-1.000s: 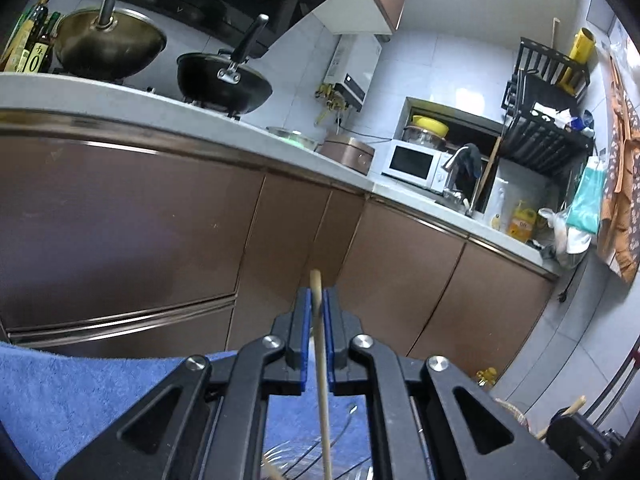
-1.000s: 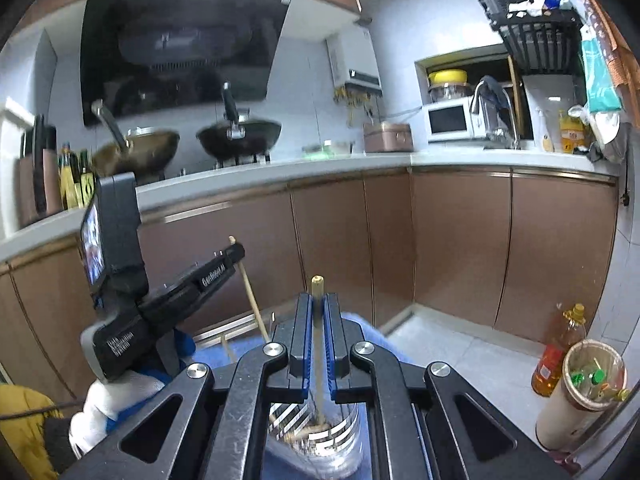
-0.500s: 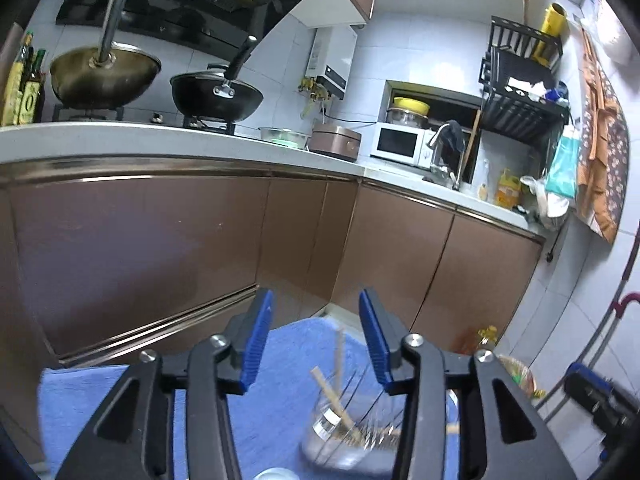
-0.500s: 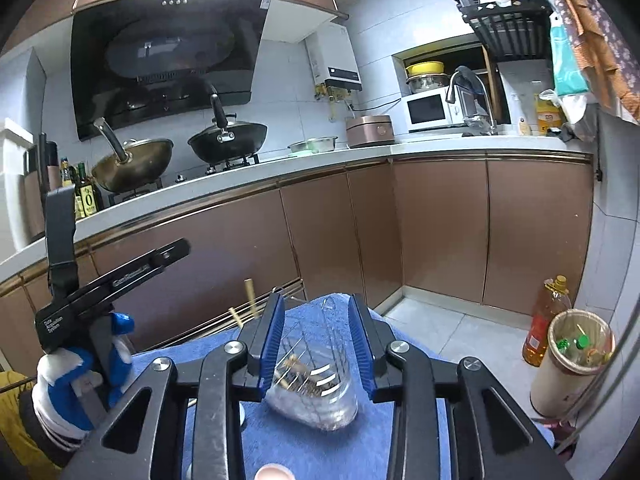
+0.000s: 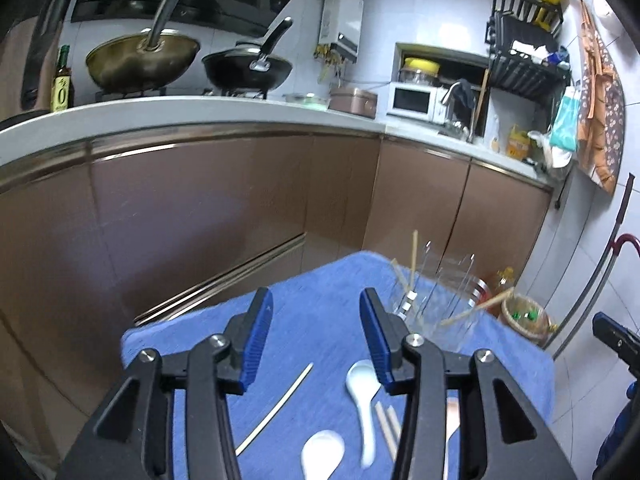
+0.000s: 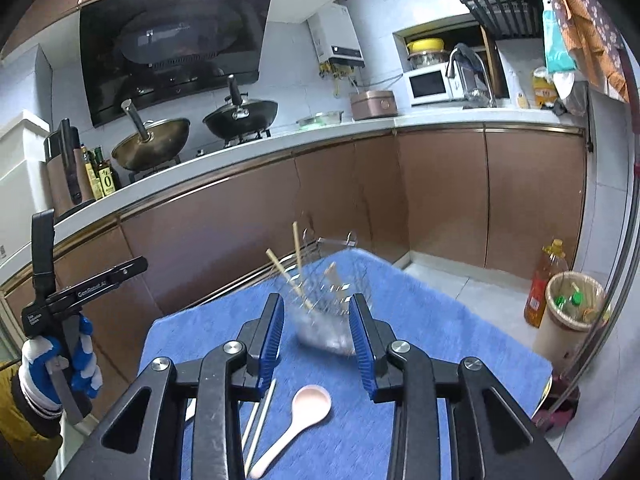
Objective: Organize utensils
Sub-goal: 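Carry the left tool's chopstick into the holder and open while the right tool drops its chopstick in, then pull both open tools back from the holder over the towel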
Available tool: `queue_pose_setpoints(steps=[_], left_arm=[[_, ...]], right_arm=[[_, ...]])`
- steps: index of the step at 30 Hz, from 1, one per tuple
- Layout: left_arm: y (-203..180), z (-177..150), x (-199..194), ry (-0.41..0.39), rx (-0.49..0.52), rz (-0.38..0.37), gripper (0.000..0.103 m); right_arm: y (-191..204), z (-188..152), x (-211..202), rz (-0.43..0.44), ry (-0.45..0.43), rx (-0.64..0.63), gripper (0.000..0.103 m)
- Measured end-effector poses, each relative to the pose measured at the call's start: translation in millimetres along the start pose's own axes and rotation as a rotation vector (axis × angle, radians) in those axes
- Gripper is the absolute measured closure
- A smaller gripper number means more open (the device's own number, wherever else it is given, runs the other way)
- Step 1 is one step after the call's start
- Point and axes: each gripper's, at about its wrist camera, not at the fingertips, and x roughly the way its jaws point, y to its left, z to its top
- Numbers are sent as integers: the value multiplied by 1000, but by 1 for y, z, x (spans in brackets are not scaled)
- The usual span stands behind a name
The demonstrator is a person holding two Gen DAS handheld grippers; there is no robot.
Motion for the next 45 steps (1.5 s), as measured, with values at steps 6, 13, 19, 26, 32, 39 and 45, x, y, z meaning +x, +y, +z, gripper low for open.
queue_pose_setpoints(steps=[6, 13, 19, 26, 32, 39, 45], left_arm=[[23, -16, -15, 53, -13, 6, 60], [44, -30, -26, 96, -54, -4, 60], [57, -41, -36, 105, -71, 21, 60], [40, -50, -52, 70, -5, 67, 60], [16, -57, -62, 48, 70, 73, 60], [-9, -63, -64, 48, 152, 73, 60], [-18, -66, -58, 61, 178, 56, 60]], right_arm=[[14, -9, 1, 25, 55, 5, 71], [31, -18, 2, 48, 100, -11, 71], [35, -23, -2, 47, 104, -11, 71], [33, -32, -6, 35, 115, -9, 71], [30, -38, -8, 10, 131, -3, 71], [27, -45, -7, 1, 154, 1, 71], [27, -49, 0, 0, 183, 1, 71]])
